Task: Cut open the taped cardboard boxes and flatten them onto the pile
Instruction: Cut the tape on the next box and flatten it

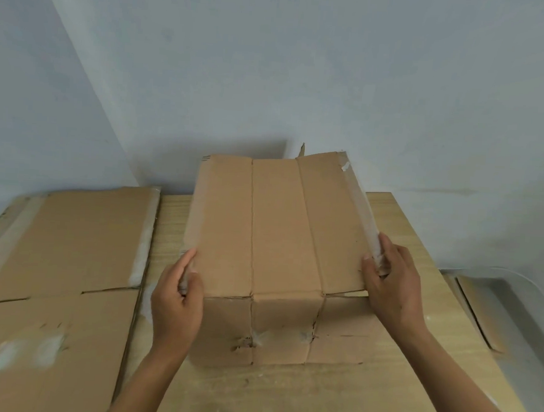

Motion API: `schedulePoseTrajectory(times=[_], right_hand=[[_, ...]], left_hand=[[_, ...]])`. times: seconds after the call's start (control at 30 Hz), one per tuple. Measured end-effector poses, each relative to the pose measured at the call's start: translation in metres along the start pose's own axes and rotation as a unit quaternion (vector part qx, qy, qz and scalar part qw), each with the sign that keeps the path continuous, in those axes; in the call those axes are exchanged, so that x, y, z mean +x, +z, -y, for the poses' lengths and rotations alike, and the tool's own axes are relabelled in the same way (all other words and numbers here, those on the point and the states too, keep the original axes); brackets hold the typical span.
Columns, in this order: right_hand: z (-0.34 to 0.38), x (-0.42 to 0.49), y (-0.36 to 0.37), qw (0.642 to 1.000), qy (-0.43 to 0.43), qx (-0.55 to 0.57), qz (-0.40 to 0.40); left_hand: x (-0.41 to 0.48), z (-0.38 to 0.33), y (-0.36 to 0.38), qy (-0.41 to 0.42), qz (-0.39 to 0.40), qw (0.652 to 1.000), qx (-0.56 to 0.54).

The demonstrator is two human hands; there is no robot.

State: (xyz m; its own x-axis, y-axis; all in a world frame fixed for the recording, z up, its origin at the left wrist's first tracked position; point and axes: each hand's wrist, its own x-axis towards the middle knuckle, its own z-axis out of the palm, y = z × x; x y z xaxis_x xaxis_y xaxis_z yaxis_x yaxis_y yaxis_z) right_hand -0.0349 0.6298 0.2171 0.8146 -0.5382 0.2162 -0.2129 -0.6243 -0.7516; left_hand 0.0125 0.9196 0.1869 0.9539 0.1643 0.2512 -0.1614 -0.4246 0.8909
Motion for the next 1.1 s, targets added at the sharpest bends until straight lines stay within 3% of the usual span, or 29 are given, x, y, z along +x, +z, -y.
schedulePoseTrajectory(times=[0.2, 0.7, 1.1], right_hand=[[0.002, -0.005, 0.005, 1.0, -0.006, 0.005, 0.016], [-0.017, 0.068, 0.074, 0.993, -0.006, -0.063, 0.101], [-0.058, 0.085, 0.129, 0.98, 0.032, -0.109, 0.16]], left_hand=[[0.007, -0.004, -0.016, -0.003, 0.008, 1.0, -0.003], [0.064, 0.05, 0.032, -0.019, 0.068, 0.989, 0.129], [0.09, 0.095, 0.073, -0.082, 0.166, 0.953, 0.241]])
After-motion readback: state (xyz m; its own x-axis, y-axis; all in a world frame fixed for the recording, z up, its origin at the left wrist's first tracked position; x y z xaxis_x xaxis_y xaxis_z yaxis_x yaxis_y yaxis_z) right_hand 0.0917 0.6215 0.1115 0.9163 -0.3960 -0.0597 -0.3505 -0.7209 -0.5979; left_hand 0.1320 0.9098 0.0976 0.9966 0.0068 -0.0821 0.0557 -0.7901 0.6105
